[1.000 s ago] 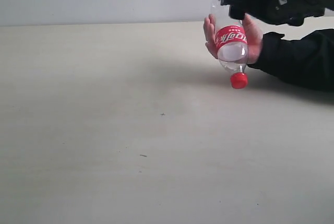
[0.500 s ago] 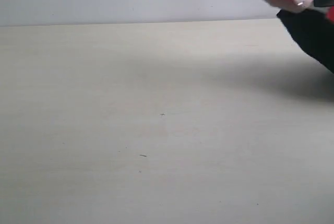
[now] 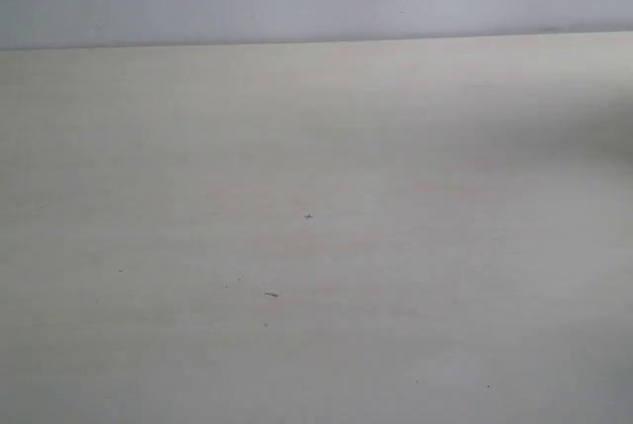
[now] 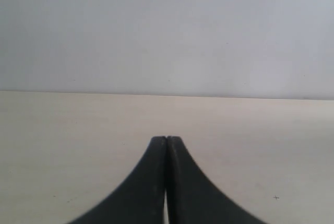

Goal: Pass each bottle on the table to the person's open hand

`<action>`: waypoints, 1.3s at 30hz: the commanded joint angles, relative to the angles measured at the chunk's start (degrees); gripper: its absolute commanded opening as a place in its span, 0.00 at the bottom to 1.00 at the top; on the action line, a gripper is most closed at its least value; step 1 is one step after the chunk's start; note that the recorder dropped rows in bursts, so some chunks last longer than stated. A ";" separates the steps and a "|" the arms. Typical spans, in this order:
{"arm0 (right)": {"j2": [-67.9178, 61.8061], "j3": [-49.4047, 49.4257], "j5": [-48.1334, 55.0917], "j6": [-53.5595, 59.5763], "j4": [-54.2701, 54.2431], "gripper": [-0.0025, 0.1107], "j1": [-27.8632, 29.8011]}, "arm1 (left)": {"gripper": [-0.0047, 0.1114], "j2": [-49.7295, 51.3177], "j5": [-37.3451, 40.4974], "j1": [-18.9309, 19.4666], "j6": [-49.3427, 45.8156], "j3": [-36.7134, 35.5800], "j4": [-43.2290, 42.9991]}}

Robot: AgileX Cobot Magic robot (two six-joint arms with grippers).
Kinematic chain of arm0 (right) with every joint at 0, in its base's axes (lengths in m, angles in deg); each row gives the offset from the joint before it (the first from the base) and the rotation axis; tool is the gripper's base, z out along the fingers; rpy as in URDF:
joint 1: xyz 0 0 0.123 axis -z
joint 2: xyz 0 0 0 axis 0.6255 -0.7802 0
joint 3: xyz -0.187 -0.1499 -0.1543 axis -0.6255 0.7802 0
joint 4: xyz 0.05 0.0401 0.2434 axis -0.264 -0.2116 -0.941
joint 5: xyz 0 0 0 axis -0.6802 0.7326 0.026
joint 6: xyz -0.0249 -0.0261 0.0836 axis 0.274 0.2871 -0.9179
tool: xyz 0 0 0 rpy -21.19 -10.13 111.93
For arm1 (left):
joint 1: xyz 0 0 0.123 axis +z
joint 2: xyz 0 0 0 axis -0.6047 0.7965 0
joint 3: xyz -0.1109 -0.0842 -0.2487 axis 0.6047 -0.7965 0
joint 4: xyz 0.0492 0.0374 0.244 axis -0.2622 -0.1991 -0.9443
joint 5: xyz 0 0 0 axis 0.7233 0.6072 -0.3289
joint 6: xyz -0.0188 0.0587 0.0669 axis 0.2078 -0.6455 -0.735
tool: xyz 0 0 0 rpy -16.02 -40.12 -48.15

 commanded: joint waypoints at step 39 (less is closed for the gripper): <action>24.10 44.59 -41.46 3.07 5.13 0.02 11.34 | 0.04 -0.36 -0.32 0.05 -0.07 -0.20 0.49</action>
